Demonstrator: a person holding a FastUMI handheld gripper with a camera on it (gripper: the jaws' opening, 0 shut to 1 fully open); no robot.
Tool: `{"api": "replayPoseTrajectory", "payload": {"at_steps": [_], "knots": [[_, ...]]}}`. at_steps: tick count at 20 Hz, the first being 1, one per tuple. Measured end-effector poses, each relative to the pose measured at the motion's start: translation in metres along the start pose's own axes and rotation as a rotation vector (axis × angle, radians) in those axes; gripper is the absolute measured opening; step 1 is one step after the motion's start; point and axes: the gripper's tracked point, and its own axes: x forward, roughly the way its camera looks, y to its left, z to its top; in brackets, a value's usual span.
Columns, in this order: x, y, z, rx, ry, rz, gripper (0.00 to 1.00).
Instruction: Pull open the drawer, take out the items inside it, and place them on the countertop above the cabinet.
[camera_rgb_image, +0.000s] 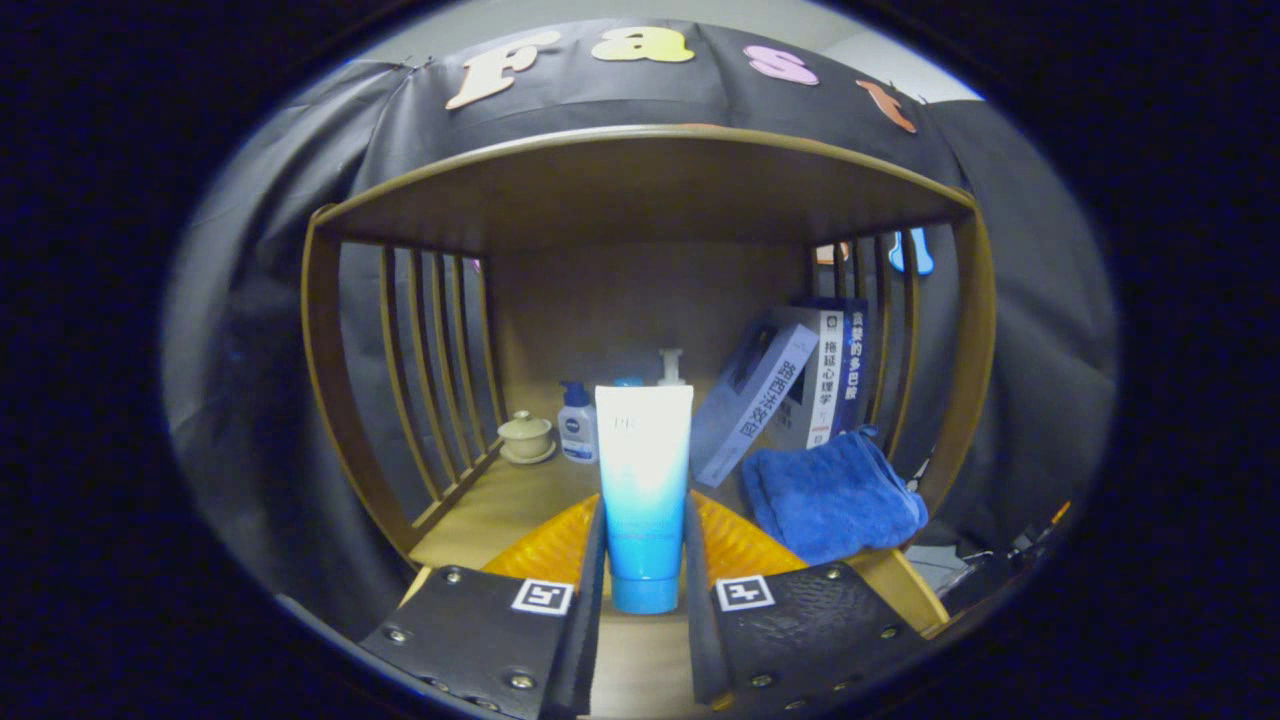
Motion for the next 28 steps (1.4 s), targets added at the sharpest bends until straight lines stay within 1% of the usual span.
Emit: {"api": "replayPoseTrajectory", "payload": {"at_steps": [2,5,9,11,13,14,16,17,18,21,22,24,25,28], "knots": [[0.027,-0.004,-0.017,0.015,0.032,-0.029,0.38],[0.062,-0.007,-0.059,0.085,0.107,-0.045,0.38],[0.085,-0.001,-0.104,0.097,0.188,-0.047,0.38],[0.100,-0.002,-0.115,0.089,0.193,-0.066,0.38],[0.107,0.002,-0.125,0.096,0.218,-0.063,0.38],[0.109,0.002,-0.119,0.098,0.198,-0.067,0.38],[0.112,0.004,-0.124,0.105,0.211,-0.064,0.40],[0.111,0.004,-0.123,0.102,0.208,-0.070,0.43],[0.110,0.003,-0.122,0.098,0.207,-0.075,0.43],[0.090,-0.003,-0.117,0.076,0.199,-0.092,0.74],[0.081,-0.003,-0.112,0.076,0.189,-0.083,0.85],[0.059,-0.004,-0.109,0.058,0.179,-0.072,0.96],[0.046,-0.006,-0.105,0.048,0.169,-0.062,1.00],[0.005,-0.005,-0.097,0.045,0.145,-0.023,1.00]]}}
